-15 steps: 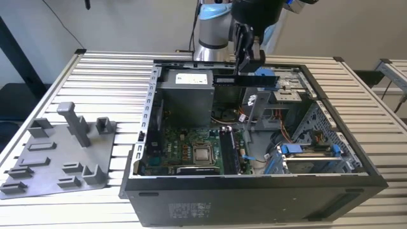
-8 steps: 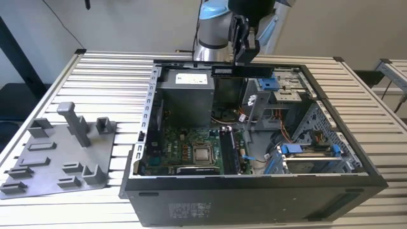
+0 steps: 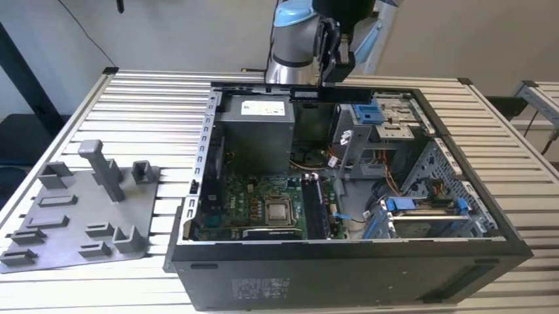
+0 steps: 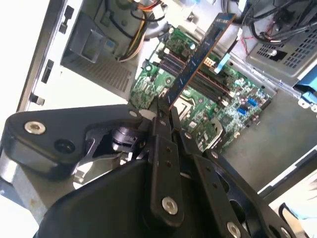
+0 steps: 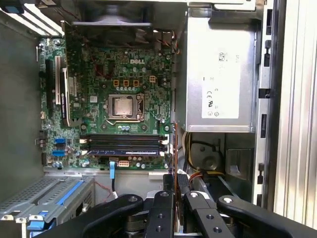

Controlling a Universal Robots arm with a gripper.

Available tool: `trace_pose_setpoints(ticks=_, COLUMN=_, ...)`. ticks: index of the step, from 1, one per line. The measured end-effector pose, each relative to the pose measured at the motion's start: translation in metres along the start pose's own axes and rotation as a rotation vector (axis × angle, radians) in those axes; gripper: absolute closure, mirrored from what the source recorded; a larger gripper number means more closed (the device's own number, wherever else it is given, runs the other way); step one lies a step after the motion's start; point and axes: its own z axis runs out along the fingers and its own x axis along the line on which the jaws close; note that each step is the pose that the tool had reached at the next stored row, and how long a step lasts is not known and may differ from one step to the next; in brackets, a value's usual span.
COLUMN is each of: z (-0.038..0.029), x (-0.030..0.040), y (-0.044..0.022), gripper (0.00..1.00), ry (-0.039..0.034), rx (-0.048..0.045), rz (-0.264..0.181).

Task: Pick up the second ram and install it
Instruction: 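Pick up the second ram and move it above second insertion slot, then insert the second ram into the second slot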

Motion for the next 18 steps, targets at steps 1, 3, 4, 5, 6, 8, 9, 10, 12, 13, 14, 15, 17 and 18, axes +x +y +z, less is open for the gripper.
trace_pose_setpoints(ticks=1, z=0.0000, x=0.0012, y=0.0000, gripper=0.86, ry=-0.0001, rx=0.0000, rz=0.000)
trace_pose_setpoints(ticks=3, z=0.0000, x=0.0047, y=0.0000, gripper=0.86, ry=-0.0001, rx=0.0000, rz=0.000)
trace_pose_setpoints(ticks=4, z=-0.0001, x=0.0070, y=0.0000, gripper=0.86, ry=0.0000, rx=0.0000, rz=0.000)
trace_pose_setpoints(ticks=5, z=-0.0001, x=0.0091, y=-0.0001, gripper=0.86, ry=0.0000, rx=-0.0001, rz=0.000)
trace_pose_setpoints(ticks=6, z=-0.0001, x=0.0113, y=-0.0001, gripper=0.86, ry=-0.0001, rx=-0.0001, rz=0.000)
trace_pose_setpoints(ticks=8, z=-0.0002, x=0.0139, y=-0.0001, gripper=0.86, ry=0.0000, rx=-0.0002, rz=0.000)
trace_pose_setpoints(ticks=9, z=-0.0001, x=0.0142, y=-0.0001, gripper=0.86, ry=-0.0003, rx=-0.0001, rz=0.000)
trace_pose_setpoints(ticks=10, z=-0.0001, x=0.0144, y=-0.0001, gripper=0.86, ry=-0.0001, rx=-0.0001, rz=0.000)
trace_pose_setpoints(ticks=12, z=-0.0002, x=0.0149, y=-0.0001, gripper=0.86, ry=-0.0001, rx=-0.0002, rz=0.000)
trace_pose_setpoints(ticks=13, z=-0.0002, x=0.0152, y=-0.0001, gripper=0.86, ry=0.0000, rx=-0.0002, rz=0.000)
trace_pose_setpoints(ticks=14, z=-0.0001, x=0.0154, y=-0.0001, gripper=0.86, ry=-0.0001, rx=-0.0002, rz=0.000)
trace_pose_setpoints(ticks=15, z=-0.0001, x=0.0157, y=-0.0001, gripper=0.86, ry=-0.0002, rx=-0.0001, rz=0.000)
trace_pose_setpoints(ticks=17, z=-0.0002, x=0.0162, y=-0.0001, gripper=0.86, ry=0.0000, rx=-0.0002, rz=0.000)
trace_pose_setpoints(ticks=18, z=-0.0002, x=0.0165, y=-0.0001, gripper=0.86, ry=0.0000, rx=-0.0002, rz=0.000)
